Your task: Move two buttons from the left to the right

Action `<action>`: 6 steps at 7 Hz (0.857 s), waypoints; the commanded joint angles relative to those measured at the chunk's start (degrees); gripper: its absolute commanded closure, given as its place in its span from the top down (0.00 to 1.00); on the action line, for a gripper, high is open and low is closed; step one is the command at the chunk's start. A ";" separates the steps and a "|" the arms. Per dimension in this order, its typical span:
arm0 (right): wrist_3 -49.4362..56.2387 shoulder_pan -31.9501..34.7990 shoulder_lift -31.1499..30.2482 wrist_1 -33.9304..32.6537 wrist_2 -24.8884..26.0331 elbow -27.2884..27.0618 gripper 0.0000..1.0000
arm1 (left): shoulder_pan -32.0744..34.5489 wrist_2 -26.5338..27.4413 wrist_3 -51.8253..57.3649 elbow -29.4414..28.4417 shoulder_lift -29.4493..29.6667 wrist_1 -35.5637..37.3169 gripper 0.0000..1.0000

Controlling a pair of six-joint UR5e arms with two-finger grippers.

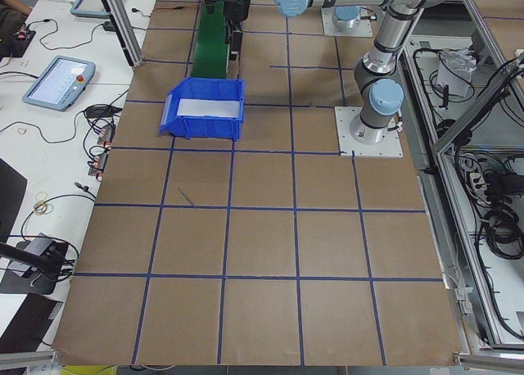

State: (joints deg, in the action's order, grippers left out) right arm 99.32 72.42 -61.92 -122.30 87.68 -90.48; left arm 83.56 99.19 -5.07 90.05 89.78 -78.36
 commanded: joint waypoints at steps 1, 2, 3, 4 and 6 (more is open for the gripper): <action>0.43 -0.09 -0.13 -0.13 0.30 0.13 0.23 | 0.03 1.09 0.06 0.03 0.22 -0.90 1.00; 0.61 -0.09 -0.21 -0.13 0.65 0.30 0.13 | -0.15 2.57 -0.29 -0.31 0.31 -4.74 1.00; 1.13 -0.09 -0.91 -0.22 3.00 0.48 0.12 | -0.15 2.76 -0.03 -0.58 0.31 -4.87 1.00; 2.79 -0.18 -2.48 0.04 4.42 1.79 0.12 | -0.23 2.94 0.15 -0.23 0.48 -4.44 1.00; 11.53 -6.81 -2.76 4.84 5.84 8.89 0.11 | -0.23 2.59 0.41 -0.32 2.32 -4.26 1.00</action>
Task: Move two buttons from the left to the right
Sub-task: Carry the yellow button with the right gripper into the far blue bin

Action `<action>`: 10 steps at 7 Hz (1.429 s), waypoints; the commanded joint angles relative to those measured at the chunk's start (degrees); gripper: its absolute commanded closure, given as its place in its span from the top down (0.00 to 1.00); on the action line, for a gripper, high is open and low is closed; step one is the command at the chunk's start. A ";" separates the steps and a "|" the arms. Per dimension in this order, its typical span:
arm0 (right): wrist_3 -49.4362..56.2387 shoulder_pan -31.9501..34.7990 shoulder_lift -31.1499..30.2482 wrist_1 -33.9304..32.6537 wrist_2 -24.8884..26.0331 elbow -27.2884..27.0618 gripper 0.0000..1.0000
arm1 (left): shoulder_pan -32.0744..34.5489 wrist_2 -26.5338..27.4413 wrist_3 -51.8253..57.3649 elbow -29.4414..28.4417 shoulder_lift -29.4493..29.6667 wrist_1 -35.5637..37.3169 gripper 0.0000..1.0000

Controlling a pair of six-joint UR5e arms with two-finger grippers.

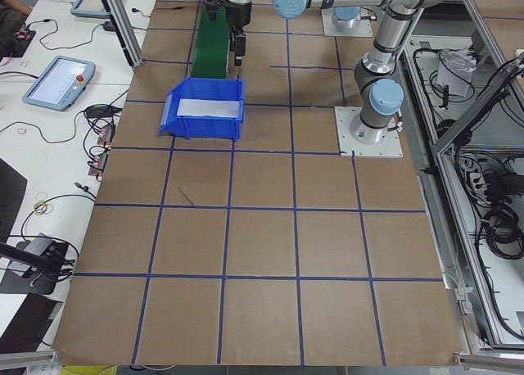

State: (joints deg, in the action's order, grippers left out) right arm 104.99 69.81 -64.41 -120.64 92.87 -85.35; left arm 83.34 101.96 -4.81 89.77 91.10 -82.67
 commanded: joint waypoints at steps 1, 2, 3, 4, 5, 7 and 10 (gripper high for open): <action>13.76 -9.29 -0.37 3.56 -0.48 4.83 0.11 | -0.11 -0.01 0.15 -0.47 1.01 0.06 1.00; 18.80 -12.30 -0.46 3.74 -3.02 5.10 0.11 | -0.11 -0.09 0.15 -0.04 1.01 0.06 1.00; 24.07 -15.63 0.33 3.57 -5.91 4.85 0.11 | -0.02 -0.09 0.15 -0.21 1.01 -0.29 1.00; 25.34 -18.28 2.16 3.56 -9.60 4.50 0.11 | -0.02 -0.18 0.24 -0.04 1.01 -0.21 1.00; 28.92 -18.74 4.44 3.39 -9.81 4.49 0.11 | -0.11 -0.18 0.24 -0.21 1.01 -0.03 1.00; 35.69 -19.01 7.79 3.30 -8.76 4.75 0.11 | -0.11 -0.18 0.41 -0.39 1.01 0.06 1.00; 35.64 -19.01 9.03 3.13 -8.58 3.70 0.12 | -0.11 -0.18 0.41 -0.30 1.01 -0.21 1.00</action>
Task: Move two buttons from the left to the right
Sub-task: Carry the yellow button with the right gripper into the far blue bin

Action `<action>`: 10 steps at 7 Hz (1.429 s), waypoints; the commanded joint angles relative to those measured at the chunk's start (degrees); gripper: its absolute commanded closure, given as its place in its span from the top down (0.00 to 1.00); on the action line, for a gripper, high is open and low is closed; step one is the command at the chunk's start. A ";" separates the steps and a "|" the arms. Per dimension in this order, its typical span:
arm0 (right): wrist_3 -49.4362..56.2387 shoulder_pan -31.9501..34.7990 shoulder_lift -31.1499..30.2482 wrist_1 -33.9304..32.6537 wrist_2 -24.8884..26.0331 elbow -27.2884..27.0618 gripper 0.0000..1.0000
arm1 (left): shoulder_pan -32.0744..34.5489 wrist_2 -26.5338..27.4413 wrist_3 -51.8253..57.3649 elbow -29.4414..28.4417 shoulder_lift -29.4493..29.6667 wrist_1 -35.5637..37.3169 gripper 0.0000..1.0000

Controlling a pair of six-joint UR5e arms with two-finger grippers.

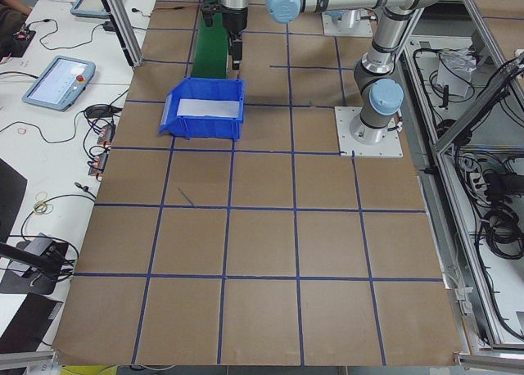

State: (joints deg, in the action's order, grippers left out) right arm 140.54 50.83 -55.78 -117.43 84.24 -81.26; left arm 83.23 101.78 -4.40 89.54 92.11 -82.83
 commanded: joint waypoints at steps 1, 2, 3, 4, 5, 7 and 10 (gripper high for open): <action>0.00 -0.03 0.93 -0.07 -0.04 -0.91 0.13 | 0.00 0.00 0.01 -0.15 0.00 -0.05 1.00; -0.35 -0.03 1.11 -0.07 0.05 -1.00 0.15 | 0.09 0.00 0.01 -0.24 0.00 0.04 1.00; -0.35 -0.03 1.11 -0.16 -0.04 -1.44 0.32 | 0.00 -0.09 0.01 -0.33 0.00 -0.13 1.00; -0.35 -0.12 1.11 -0.34 -0.04 -1.70 0.73 | 0.00 -0.26 0.01 -0.16 0.08 0.13 1.00; -0.79 -0.29 1.02 -0.43 -0.04 -1.79 0.94 | 0.00 -0.09 0.01 0.11 0.00 0.22 1.00; -1.84 -0.30 0.24 -0.34 0.05 -1.62 0.96 | -0.35 -0.18 0.18 0.02 0.00 0.04 1.00; -4.22 -0.30 -6.08 1.76 2.85 -1.36 0.95 | -0.35 -0.35 0.09 0.28 0.00 0.13 1.00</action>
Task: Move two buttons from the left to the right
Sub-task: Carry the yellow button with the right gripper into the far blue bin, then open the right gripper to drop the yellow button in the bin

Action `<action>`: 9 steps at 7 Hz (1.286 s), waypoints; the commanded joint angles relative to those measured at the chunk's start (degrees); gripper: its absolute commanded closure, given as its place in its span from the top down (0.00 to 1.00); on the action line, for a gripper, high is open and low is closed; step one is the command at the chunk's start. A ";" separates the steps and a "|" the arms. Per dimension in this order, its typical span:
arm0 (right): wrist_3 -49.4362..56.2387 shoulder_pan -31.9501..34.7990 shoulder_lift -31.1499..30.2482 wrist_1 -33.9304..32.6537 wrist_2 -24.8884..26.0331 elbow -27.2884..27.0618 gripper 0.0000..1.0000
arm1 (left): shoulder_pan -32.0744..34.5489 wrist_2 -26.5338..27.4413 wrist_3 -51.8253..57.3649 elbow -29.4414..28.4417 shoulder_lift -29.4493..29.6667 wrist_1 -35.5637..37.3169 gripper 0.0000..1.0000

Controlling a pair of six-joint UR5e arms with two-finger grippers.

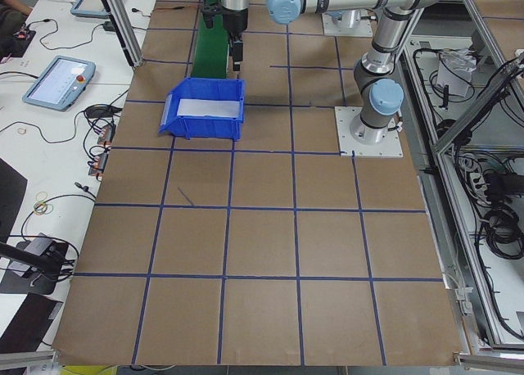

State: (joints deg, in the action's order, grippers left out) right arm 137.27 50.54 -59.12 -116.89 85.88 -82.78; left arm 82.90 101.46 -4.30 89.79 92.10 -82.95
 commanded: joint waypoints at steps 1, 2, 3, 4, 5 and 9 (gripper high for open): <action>-1.21 -0.26 -6.67 6.44 1.83 0.43 0.95 | 0.15 -0.30 -0.09 0.04 0.09 -0.19 1.00; -2.08 -1.57 -11.93 10.24 3.75 0.43 0.95 | 0.15 -0.39 -0.09 0.12 0.18 -0.28 1.00; -2.26 -2.80 -15.98 15.24 4.12 0.60 0.95 | 0.15 -0.30 -0.09 0.04 0.10 -0.28 1.00; -4.01 -3.42 -19.50 17.72 4.21 0.43 0.96 | 0.15 -0.30 -0.18 -0.05 0.10 -0.37 1.00; -9.16 -3.52 -21.98 21.92 4.38 -0.18 0.97 | 0.15 -0.30 -0.35 0.04 0.10 -0.37 1.00; -47.25 8.90 -29.28 26.01 6.23 -2.03 1.00 | -0.02 -0.30 -0.10 -0.23 0.10 0.33 1.00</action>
State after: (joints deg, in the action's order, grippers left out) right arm 101.64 53.40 -86.33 -90.80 91.74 -84.28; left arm 82.98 101.17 -4.69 89.53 92.19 -82.86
